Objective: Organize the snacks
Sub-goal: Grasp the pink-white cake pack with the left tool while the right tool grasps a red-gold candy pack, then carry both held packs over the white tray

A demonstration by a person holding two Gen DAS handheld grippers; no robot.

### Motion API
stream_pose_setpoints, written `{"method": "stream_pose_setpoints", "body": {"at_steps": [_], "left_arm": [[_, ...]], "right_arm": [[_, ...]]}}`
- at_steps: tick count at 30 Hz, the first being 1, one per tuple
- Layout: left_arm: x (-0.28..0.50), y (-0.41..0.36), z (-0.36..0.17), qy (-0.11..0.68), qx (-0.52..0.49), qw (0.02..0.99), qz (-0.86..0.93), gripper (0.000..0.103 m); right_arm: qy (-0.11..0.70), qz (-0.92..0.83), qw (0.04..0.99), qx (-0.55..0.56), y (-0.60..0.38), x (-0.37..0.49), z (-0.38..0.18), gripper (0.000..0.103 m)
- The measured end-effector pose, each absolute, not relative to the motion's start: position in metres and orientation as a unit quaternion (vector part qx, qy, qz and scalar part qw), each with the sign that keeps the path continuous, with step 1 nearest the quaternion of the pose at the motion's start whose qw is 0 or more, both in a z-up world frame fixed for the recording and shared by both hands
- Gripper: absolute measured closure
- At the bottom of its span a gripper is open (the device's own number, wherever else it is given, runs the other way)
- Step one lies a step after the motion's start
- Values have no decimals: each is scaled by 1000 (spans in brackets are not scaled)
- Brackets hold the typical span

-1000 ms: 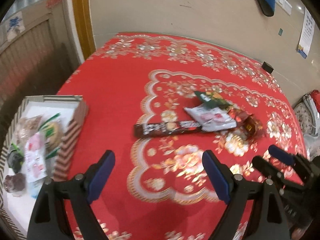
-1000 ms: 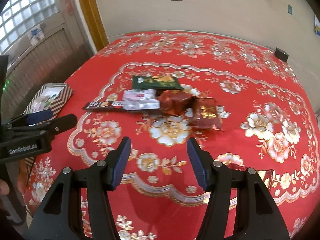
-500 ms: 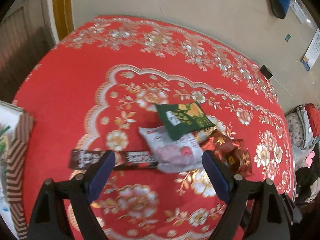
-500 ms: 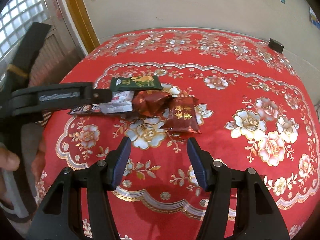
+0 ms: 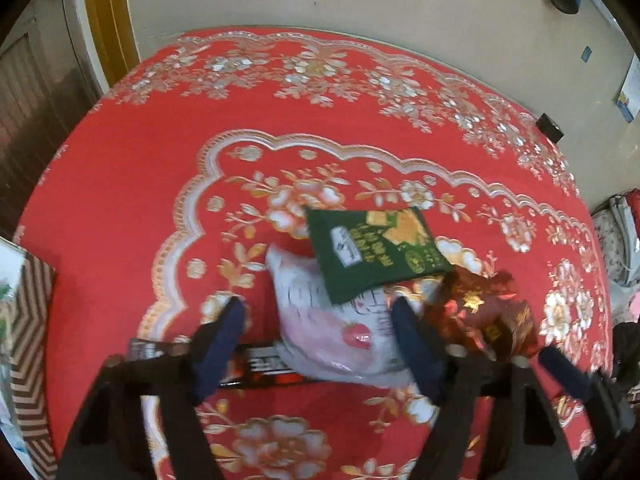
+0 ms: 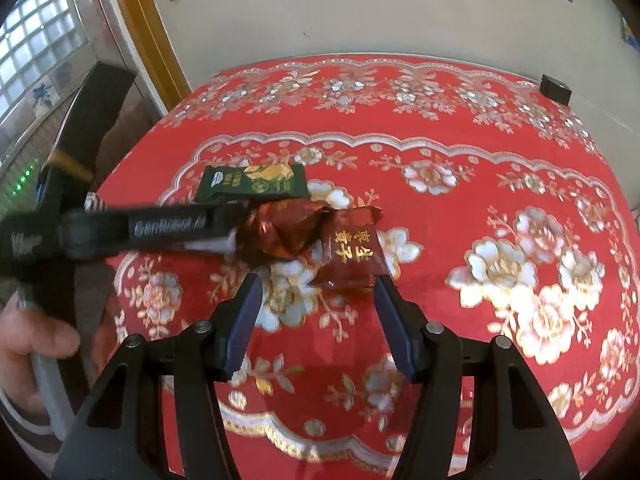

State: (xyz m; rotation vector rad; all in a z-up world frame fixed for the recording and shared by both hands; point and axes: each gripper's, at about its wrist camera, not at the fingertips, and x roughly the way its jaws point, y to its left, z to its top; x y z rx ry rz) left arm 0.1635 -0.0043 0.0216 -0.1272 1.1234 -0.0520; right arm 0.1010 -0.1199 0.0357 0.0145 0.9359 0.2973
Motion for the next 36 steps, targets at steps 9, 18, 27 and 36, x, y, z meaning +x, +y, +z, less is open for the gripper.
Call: {"method": "stream_pose_setpoints", "body": {"at_steps": [9,18,27,36], "left_arm": [[161,13,22,528,-65,846,-25,46],[160,23,21,528,-68,846,-23,46],[157,29,21,523,-60,850,-17,48],[132,45,39,502,-75,862,-21,49]], "right_arm": [[460,140,876,31,-111,136,33,34],[462,141,875,5,-86,141,30,34],[438,154,884,-57,-68,154,24,62],[418,170,892,-42,-81,124,38,75]]}}
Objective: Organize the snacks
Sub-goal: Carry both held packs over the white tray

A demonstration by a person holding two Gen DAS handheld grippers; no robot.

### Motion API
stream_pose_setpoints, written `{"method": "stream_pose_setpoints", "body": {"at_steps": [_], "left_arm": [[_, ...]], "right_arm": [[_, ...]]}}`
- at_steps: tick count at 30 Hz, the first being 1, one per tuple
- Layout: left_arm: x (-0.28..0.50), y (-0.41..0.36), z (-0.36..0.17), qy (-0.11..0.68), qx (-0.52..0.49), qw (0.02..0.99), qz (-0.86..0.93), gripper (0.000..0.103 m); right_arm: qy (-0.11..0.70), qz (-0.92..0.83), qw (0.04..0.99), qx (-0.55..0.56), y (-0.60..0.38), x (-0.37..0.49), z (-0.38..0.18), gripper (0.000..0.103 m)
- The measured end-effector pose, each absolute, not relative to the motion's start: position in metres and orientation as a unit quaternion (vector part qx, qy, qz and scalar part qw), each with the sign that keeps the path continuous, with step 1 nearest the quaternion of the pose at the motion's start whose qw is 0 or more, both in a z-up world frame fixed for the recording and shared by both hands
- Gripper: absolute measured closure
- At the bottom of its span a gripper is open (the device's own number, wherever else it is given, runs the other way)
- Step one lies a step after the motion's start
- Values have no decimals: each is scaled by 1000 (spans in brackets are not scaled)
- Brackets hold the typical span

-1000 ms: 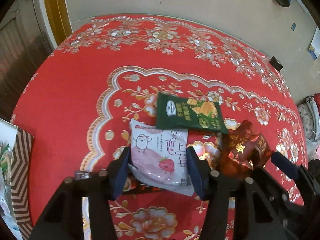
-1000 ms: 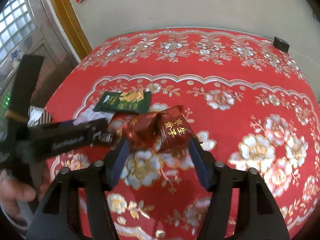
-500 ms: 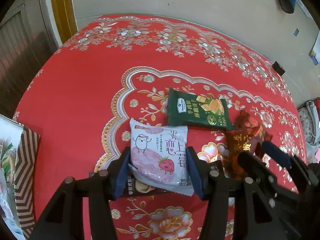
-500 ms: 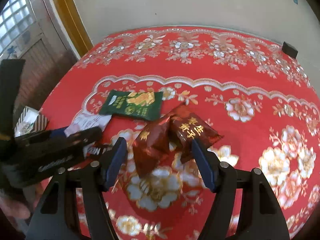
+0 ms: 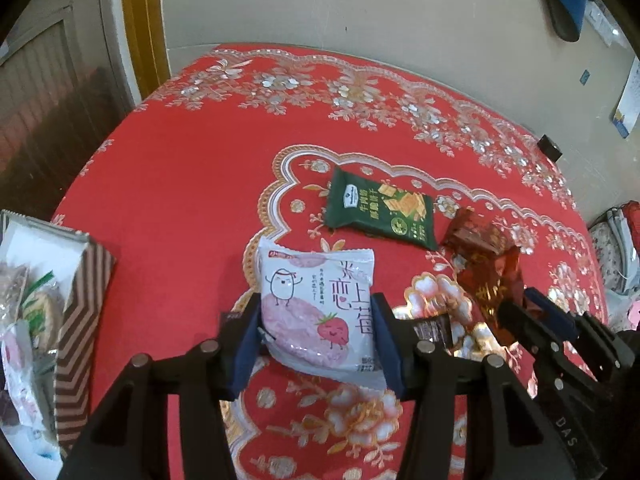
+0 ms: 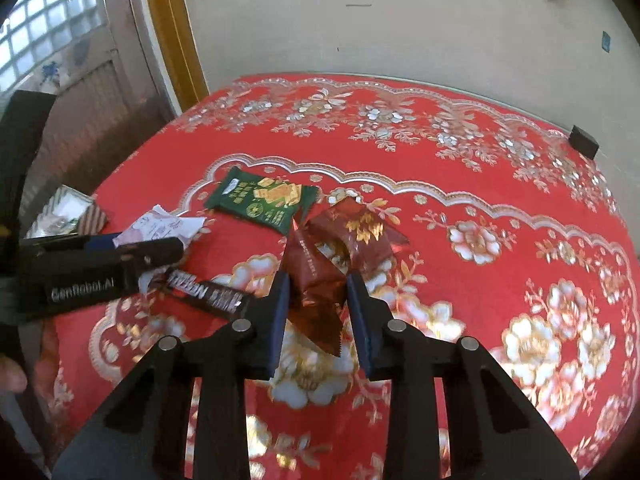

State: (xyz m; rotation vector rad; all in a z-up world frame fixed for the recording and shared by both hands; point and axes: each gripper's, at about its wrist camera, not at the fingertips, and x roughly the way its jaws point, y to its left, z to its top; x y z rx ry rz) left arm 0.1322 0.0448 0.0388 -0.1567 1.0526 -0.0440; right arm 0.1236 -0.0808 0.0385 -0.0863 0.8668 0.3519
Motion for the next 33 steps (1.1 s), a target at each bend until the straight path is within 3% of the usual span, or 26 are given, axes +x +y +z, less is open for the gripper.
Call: {"method": "stream_pose_setpoints", "body": {"at_steps": [13,33], "left_arm": [[66,62,57,471,-43,881,-8,48],[-15,147,75,421,-38,904,61,48]], "right_arm": [[397,215,892,1,-72,57,60,75],[384,295,875,-19,22,7,68,75]]}}
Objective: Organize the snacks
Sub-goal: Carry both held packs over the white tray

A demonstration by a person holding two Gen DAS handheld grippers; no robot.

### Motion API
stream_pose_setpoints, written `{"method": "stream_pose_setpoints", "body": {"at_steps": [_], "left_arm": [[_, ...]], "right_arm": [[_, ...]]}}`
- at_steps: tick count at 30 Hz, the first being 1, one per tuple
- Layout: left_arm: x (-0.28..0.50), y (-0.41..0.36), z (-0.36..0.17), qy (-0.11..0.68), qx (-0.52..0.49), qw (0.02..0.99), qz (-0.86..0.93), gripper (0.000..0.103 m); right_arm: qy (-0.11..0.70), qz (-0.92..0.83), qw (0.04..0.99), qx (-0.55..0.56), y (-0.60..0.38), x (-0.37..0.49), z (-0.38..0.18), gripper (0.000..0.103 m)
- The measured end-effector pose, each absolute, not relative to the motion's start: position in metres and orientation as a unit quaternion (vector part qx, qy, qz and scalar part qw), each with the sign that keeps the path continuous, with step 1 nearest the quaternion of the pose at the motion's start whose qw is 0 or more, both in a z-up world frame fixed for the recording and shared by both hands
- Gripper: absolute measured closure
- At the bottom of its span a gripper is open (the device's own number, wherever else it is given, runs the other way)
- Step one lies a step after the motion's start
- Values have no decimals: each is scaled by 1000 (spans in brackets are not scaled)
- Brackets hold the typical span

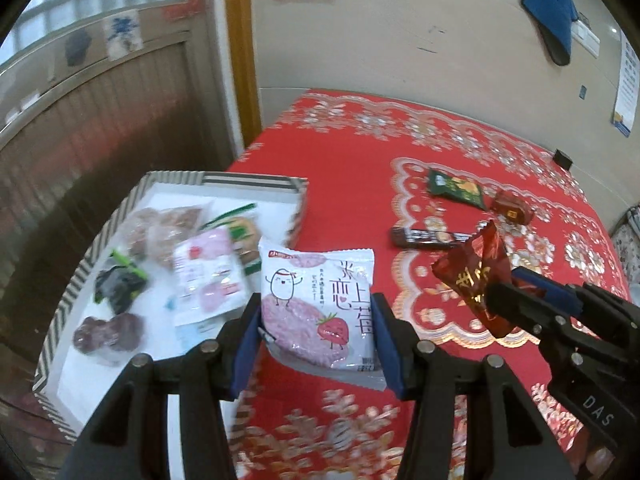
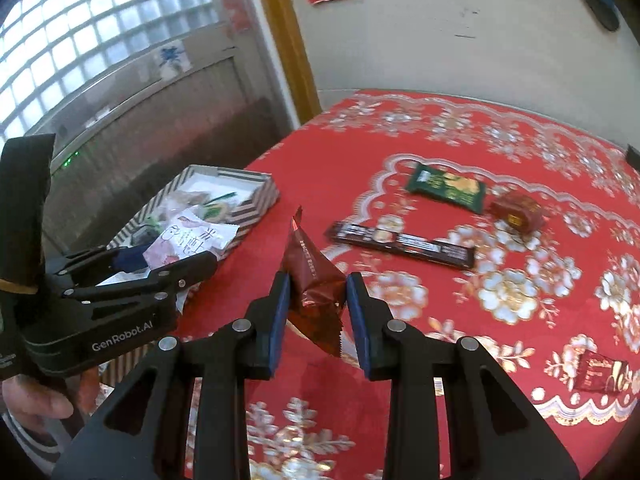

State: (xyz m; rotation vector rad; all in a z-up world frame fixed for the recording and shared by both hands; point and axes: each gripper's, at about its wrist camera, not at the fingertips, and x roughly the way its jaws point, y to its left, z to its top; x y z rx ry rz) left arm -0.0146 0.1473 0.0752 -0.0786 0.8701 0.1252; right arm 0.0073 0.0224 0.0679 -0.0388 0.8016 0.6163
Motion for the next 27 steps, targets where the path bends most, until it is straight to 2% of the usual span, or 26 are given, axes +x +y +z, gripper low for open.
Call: {"method": "stream_pose_setpoints", "body": {"at_steps": [27], "left_arm": [[-66,258,63,418,-84,891,156,48]], "right_arm": [[383,380,838,-85,142,-12,73,75]]}}
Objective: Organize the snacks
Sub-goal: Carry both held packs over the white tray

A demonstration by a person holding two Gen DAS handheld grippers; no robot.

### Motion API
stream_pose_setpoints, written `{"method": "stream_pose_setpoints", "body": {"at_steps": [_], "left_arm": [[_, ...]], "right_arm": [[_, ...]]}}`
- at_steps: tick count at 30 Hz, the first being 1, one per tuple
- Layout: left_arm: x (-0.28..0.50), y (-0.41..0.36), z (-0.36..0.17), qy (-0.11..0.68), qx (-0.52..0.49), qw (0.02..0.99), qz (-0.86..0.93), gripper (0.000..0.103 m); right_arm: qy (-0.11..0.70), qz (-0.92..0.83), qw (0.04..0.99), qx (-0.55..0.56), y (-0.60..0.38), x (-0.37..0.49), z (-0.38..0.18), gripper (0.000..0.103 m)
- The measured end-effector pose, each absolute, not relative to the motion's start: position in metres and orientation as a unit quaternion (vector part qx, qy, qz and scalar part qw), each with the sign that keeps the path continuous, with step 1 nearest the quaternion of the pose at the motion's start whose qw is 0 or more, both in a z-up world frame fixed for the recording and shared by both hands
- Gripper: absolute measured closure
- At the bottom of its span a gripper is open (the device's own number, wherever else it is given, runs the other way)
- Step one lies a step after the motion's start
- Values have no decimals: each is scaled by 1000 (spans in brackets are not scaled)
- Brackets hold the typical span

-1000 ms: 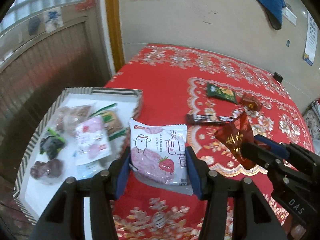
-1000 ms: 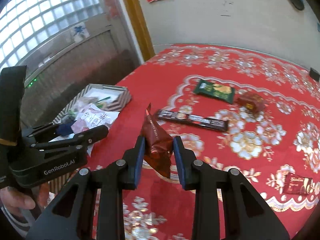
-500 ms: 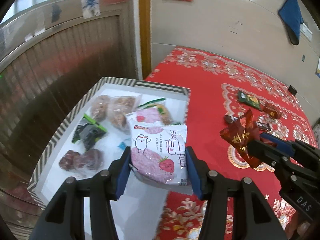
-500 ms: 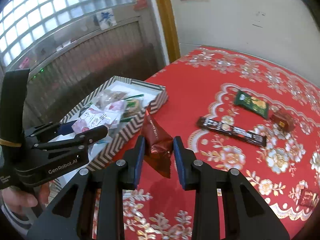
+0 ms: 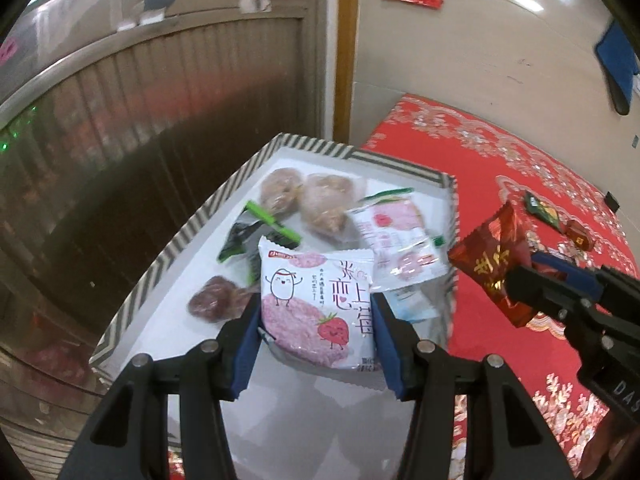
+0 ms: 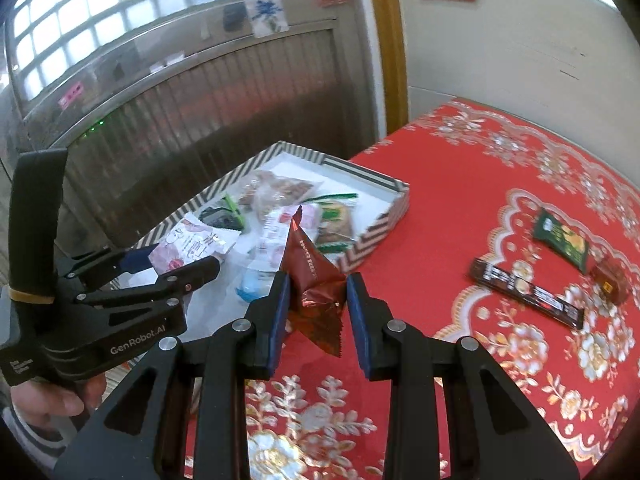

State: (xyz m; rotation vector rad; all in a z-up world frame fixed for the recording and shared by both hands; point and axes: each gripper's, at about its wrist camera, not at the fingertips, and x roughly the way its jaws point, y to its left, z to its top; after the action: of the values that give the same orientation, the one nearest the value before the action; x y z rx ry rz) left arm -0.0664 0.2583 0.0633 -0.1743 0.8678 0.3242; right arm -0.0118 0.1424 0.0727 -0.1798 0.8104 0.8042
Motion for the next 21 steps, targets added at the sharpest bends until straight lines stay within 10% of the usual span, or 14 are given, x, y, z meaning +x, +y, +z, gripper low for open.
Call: {"method": "stream_pose_setpoints", "body": {"at_steps": [21], "left_arm": [[-92,279,53,420,-93,886,175,48]], "right_arm": [[400,427,803,-116,207,-30,56,75]]}}
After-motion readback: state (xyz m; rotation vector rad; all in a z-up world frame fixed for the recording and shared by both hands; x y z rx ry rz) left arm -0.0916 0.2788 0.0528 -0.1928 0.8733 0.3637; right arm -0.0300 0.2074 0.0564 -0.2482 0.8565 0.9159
